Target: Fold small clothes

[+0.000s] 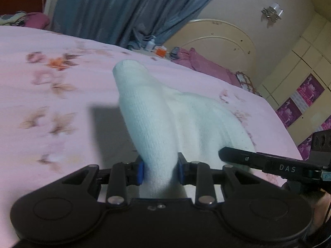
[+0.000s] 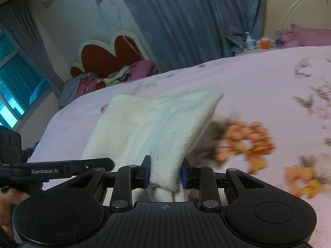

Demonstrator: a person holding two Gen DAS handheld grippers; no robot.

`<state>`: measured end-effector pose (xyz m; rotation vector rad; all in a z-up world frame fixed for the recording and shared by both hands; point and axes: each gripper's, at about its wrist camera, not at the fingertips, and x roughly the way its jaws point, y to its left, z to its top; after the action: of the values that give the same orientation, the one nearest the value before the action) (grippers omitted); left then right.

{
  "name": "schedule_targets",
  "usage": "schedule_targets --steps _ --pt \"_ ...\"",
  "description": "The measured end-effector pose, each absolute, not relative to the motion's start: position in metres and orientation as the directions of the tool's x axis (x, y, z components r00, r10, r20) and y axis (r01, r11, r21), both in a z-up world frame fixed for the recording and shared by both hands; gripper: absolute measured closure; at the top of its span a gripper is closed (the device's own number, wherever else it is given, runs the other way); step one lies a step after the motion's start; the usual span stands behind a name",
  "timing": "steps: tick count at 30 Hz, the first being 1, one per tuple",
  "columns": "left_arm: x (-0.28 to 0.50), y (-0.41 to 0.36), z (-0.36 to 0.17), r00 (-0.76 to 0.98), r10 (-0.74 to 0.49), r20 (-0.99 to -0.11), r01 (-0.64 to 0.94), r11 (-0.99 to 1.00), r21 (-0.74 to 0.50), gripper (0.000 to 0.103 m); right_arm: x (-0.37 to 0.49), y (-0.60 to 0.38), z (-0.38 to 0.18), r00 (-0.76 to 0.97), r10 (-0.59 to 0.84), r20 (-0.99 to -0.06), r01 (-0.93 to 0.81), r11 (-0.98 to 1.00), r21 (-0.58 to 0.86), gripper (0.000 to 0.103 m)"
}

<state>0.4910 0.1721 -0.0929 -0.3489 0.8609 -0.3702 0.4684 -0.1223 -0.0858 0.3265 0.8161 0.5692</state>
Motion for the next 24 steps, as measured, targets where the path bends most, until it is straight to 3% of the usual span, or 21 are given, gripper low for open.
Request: schedule_targets --steps 12,13,15,21,23,24 --pt "0.487 0.26 -0.126 0.53 -0.473 -0.704 0.15 0.869 -0.471 0.073 0.466 -0.036 -0.12 0.509 0.606 -0.611 -0.324 0.792 0.517 0.075" --pt "0.489 0.264 -0.135 0.52 -0.475 -0.71 0.142 0.867 -0.477 0.07 0.468 -0.036 -0.127 0.502 0.604 -0.619 -0.31 0.794 0.523 0.075" --pt "0.488 0.27 -0.15 0.526 -0.47 -0.709 0.122 0.867 -0.484 0.051 0.474 -0.036 -0.144 0.485 0.586 -0.649 -0.267 0.806 0.528 0.075" --pt "0.485 0.278 -0.159 0.541 -0.498 -0.678 0.121 0.844 -0.523 0.046 0.479 -0.046 -0.165 0.472 0.606 -0.64 -0.218 0.784 0.581 0.073" --pt "0.482 0.285 -0.151 0.551 -0.471 -0.689 0.103 0.857 -0.504 0.039 0.478 -0.049 -0.156 0.486 0.585 -0.65 -0.222 0.801 0.555 0.066" --pt "0.479 0.29 -0.145 0.577 -0.441 -0.688 0.096 0.873 -0.479 0.037 0.474 -0.052 -0.145 0.535 0.536 -0.653 -0.217 0.834 0.507 0.056"
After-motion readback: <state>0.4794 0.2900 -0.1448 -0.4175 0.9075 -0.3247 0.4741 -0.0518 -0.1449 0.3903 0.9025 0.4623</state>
